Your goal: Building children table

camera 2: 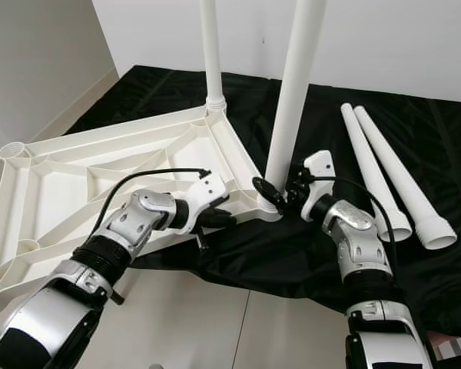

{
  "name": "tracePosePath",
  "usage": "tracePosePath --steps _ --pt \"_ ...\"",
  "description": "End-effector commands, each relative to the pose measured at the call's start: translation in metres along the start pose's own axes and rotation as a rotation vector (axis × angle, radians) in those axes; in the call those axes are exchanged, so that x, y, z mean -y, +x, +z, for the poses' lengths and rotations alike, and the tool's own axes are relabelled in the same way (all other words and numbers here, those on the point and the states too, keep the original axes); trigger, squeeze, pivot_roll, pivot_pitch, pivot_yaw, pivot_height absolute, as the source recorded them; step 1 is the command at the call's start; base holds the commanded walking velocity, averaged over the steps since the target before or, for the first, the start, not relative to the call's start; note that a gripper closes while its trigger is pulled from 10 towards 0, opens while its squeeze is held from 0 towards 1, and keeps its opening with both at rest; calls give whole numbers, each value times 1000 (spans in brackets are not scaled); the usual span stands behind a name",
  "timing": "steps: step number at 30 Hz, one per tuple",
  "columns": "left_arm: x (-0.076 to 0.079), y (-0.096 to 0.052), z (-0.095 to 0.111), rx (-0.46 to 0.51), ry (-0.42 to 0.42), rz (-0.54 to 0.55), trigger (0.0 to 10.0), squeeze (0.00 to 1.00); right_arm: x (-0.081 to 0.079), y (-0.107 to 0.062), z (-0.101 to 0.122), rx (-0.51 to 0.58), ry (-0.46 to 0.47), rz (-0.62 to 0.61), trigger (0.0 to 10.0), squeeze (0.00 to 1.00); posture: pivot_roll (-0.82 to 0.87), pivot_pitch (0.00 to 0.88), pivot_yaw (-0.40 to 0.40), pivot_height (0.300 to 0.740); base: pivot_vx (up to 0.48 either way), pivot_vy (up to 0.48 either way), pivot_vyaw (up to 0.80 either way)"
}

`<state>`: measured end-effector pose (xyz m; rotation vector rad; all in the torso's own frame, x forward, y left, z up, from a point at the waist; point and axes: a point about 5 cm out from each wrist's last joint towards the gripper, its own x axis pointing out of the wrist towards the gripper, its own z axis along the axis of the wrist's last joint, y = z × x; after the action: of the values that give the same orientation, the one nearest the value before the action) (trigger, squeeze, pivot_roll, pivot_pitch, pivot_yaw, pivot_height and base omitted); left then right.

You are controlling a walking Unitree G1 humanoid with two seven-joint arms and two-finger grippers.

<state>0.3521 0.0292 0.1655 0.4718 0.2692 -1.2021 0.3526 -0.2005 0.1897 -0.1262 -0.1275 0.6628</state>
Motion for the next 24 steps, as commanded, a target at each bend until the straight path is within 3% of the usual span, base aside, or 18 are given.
tracePosePath --steps 1,2,9,21,22,23,24 --pt "5 2 -18 -64 -37 -10 10000 0 5 0 5 26 -7 -8 2039 0 -144 86 88 740 0 0 0" --pt "6 2 -19 -66 -36 -11 10000 0 4 1 6 30 -8 4 0 0 -144 86 88 740 0 0 0" --pt "9 4 -21 -71 -36 -17 10000 0 -5 0 5 58 8 67 0 0 -150 85 83 740 0 0 0" --pt "10 4 -22 -71 -38 -21 10000 0 -23 -6 4 106 26 74 0 0 -154 88 84 740 0 0 0" --pt "10 4 -22 -71 -38 -22 10000 0 -26 -5 6 121 29 40 8314 0 -156 90 86 740 0 0 0" --pt "10 4 -22 -71 -38 -22 10000 0 -26 -4 7 125 31 33 8314 0 -156 90 86 740 0 0 0" --pt "10 5 -22 -71 -37 -22 10000 0 -27 -4 8 133 33 20 10000 0 -156 90 86 740 0 0 0"
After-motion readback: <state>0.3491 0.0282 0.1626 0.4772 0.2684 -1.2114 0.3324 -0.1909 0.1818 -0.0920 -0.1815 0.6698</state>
